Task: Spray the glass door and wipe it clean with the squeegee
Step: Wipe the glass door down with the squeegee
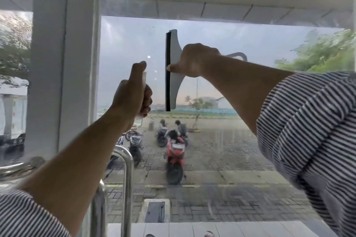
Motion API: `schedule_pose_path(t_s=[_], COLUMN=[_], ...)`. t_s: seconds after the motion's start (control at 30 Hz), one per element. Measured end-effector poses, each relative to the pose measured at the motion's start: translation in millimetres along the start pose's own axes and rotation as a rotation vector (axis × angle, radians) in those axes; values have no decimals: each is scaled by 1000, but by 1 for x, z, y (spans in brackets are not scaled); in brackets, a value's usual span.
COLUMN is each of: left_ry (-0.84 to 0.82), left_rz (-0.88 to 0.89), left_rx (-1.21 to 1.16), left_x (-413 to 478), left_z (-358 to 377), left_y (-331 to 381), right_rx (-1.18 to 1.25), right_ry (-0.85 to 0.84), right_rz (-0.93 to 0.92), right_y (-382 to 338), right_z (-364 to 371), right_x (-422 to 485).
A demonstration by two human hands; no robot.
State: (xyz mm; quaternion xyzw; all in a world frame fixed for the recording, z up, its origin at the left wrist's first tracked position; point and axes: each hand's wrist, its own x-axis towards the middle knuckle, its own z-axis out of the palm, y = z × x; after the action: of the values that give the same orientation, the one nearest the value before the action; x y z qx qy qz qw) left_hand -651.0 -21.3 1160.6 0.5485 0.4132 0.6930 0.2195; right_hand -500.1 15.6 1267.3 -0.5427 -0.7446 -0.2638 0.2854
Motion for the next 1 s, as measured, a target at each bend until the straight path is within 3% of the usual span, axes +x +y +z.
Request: schedule_pose_path(t_s=[0.27, 0.43, 0.53, 0.67, 1.0], left_ry=[-17, -79, -120, -161, -179], left_rz=[-17, -25, -29, 7, -10], left_rx=[-27, -53, -70, -57, -58], left_x=[-16, -25, -31, -36, -55], left_z=[84, 153, 199, 236, 282], left_y=[-2, -3, -1, 4, 0], right_rx=[-36, -39, 131, 439, 975], right_ry=[14, 50, 54, 39, -37], right_rz=[53, 203, 351, 514, 770], right_y=[120, 236, 317, 370, 380], right_z=[-6, -15, -12, 9, 50], right_x=[-25, -41, -59, -89, -131])
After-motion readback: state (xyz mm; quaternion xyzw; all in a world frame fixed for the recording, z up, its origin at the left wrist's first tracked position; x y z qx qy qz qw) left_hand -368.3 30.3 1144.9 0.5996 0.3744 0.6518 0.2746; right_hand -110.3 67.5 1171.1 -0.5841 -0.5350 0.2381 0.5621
